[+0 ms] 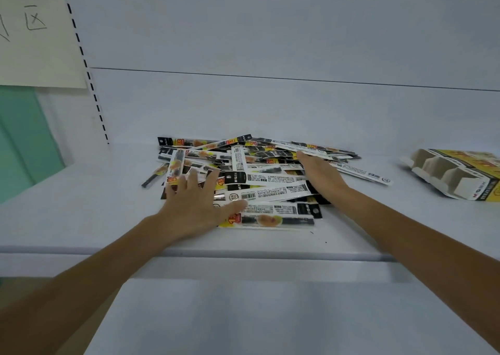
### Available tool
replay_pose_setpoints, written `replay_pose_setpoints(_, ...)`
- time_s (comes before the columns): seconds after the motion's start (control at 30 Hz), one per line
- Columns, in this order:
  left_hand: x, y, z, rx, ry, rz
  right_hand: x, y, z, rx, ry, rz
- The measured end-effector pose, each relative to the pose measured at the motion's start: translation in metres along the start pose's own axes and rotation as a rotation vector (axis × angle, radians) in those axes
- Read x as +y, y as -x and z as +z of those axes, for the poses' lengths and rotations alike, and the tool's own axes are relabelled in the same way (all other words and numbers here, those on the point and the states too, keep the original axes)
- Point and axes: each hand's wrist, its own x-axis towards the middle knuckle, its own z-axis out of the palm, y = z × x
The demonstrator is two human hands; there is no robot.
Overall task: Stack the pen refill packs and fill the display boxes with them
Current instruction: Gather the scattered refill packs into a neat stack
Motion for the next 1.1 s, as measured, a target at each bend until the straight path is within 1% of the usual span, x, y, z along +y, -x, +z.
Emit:
replay_pose_setpoints(0.07, 0.008, 0.003, -0.001, 0.009, 0.005, -0.004, -0.005, 0.0, 0.009, -0.011, -0.062, 0.012)
replay_pose_setpoints(0.1, 0.009, 0.004, -0.002, 0.045, -0.014, -0.009, -0.007, -0.001, 0.013, -0.031, -0.092, 0.024)
replay_pose_setpoints(0.13, 0.009, 0.004, -0.003, 0.117, -0.055, -0.015, -0.008, -0.002, 0.018, -0.049, -0.089, 0.027)
replay_pose_setpoints(0.2, 0.008, 0.005, -0.006, 0.313, -0.13, -0.005, -0.005, -0.005, 0.026, -0.078, -0.02, 0.019)
replay_pose_setpoints(0.23, 0.008, 0.007, -0.008, 0.381, -0.134, 0.029, -0.002, -0.008, 0.029, -0.08, 0.017, 0.019)
replay_pose_setpoints(0.27, 0.008, 0.008, -0.01, 0.402, -0.124, 0.098, -0.002, -0.009, 0.031, -0.073, 0.052, 0.022)
replay_pose_setpoints(0.3, 0.009, 0.011, -0.011, 0.369, -0.123, 0.192, -0.003, -0.011, 0.031, -0.048, 0.09, 0.013)
replay_pose_setpoints(0.33, 0.011, 0.014, -0.012, 0.301, -0.136, 0.291, -0.006, -0.013, 0.03, 0.005, 0.152, -0.022)
replay_pose_setpoints(0.37, 0.013, 0.016, -0.013, 0.216, -0.162, 0.371, -0.011, -0.016, 0.028, 0.082, 0.241, -0.098)
replay_pose_setpoints(0.4, 0.015, 0.018, -0.012, 0.129, -0.189, 0.416, -0.017, -0.02, 0.026, 0.149, 0.332, -0.196)
replay_pose_setpoints(0.43, 0.017, 0.018, -0.011, 0.057, -0.2, 0.428, -0.024, -0.024, 0.023, 0.176, 0.391, -0.309)
replay_pose_setpoints(0.47, 0.017, 0.017, -0.009, 0.015, -0.199, 0.425, -0.032, -0.029, 0.02, 0.147, 0.409, -0.414)
replay_pose_setpoints(0.53, 0.016, 0.014, -0.008, 0.02, -0.194, 0.435, -0.045, -0.039, 0.019, -0.026, 0.415, -0.562)
replay_pose_setpoints(0.6, 0.014, 0.013, -0.008, 0.076, -0.195, 0.467, -0.055, -0.052, 0.028, -0.221, 0.548, -0.626)
replay_pose_setpoints(0.63, 0.013, 0.013, -0.007, 0.105, -0.192, 0.48, -0.058, -0.058, 0.033, -0.291, 0.635, -0.635)
replay_pose_setpoints(0.7, 0.011, 0.013, -0.006, 0.151, -0.177, 0.495, -0.064, -0.066, 0.043, -0.341, 0.707, -0.651)
replay_pose_setpoints(0.77, 0.009, 0.011, -0.005, 0.174, -0.158, 0.494, -0.067, -0.07, 0.044, -0.282, 0.675, -0.697)
replay_pose_setpoints(0.87, 0.008, 0.01, -0.005, 0.185, -0.149, 0.469, -0.066, -0.067, 0.033, -0.197, 0.684, -0.691)
replay_pose_setpoints(0.97, 0.01, 0.008, -0.006, 0.204, -0.188, 0.449, -0.062, -0.06, 0.021, -0.186, 0.629, -0.605)
replay_pose_setpoints(1.03, 0.012, 0.006, -0.008, 0.211, -0.173, 0.446, -0.057, -0.051, 0.014, -0.259, 0.601, -0.532)
replay_pose_setpoints(1.1, 0.015, 0.003, -0.011, 0.241, -0.147, 0.47, -0.052, -0.041, 0.011, -0.381, 0.521, -0.441)
